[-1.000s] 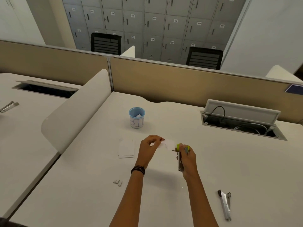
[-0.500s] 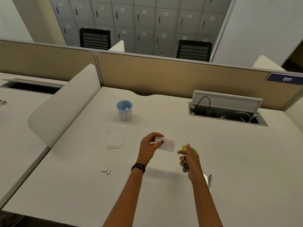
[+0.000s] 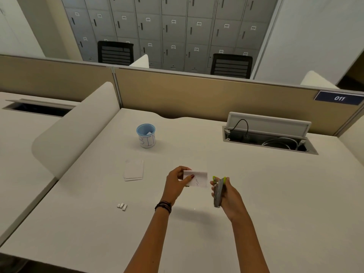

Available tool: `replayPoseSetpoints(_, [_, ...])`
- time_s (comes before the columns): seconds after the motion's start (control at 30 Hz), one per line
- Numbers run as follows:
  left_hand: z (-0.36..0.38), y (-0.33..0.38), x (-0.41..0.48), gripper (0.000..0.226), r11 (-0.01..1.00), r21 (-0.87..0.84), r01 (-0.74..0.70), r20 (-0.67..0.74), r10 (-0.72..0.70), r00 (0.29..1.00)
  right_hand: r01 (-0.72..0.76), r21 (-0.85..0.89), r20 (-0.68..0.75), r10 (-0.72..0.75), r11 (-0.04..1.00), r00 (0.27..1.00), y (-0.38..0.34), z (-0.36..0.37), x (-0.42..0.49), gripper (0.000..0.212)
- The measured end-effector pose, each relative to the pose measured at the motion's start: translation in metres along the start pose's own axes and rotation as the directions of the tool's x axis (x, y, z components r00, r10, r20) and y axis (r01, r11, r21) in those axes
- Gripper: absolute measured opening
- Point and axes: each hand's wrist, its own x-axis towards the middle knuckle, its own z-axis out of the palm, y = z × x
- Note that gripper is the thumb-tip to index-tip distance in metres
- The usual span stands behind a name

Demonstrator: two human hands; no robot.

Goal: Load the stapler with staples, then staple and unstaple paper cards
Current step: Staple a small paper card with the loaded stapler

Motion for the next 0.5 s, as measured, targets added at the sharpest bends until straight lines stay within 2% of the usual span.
replayPoseSetpoints(0.17, [0.002,0.001,-0.005,0.011,1.0,0.007,0.009,-0.014,-0.009,1.0,0.018,-0.002,0.053,-0.018,1.0,0.998,-0.001,-0.004,-0.005,0.047])
replayPoseSetpoints(0.4, [0.002,0.004,-0.008,0.014,1.0,0.029,-0.006,-0.07,0.008,0.998,0.025,0.116,0.137,-0.041,0.993,0.99,-0.003,-0.006,-0.01,0.049])
replayPoseSetpoints(0.5, [0.002,0.007,-0.008,0.015,1.0,0.022,0.001,-0.081,0.0,0.997,0.091,0.094,0.132,-0.103,0.991,0.986,-0.005,-0.005,-0.013,0.046])
